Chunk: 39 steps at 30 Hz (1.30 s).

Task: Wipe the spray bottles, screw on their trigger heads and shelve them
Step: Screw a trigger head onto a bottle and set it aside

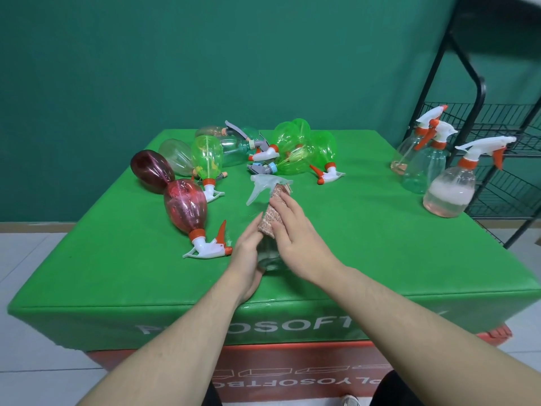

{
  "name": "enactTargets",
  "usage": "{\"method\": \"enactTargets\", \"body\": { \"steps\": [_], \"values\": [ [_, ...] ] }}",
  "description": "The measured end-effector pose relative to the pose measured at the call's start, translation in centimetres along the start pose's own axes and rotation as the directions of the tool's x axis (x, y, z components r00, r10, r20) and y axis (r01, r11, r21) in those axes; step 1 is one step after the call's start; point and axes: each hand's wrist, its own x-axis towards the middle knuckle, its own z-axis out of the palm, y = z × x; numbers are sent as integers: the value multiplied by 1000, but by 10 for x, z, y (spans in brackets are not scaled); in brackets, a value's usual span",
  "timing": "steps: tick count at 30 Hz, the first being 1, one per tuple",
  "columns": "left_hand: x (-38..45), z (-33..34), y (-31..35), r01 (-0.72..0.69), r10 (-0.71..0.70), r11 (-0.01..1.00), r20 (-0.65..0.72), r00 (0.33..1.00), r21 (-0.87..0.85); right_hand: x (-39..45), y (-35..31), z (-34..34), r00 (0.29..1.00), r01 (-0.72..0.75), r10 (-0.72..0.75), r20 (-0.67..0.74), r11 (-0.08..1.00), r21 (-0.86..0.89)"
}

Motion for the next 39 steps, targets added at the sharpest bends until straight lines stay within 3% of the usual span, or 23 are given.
{"method": "enactTargets", "body": {
  "steps": [11, 17, 29, 34, 39],
  "values": [
    [-1, 2, 2, -5, -5, 995, -95, 995, -98, -54, 16, 2, 967, 257, -254, 38, 958, -130],
    [2, 3, 2, 6, -14, 998, -117, 993, -70, -59, 17, 2, 976, 219, -216, 42, 970, -107],
    [0, 1, 4, -7, 6, 994, -12, 1000, -107, -39, 9, 0, 992, 120, -117, 42, 990, -74],
    [1, 1, 1, -27, 27, 999, 0, 1000, -25, -9, 4, -3, 1000, -19, 18, 22, 999, 35],
    [4, -1, -1, -13, 11, 998, -27, 1000, -63, 18, -4, -4, 985, -169, 165, 49, 980, 103]
  ]
}}
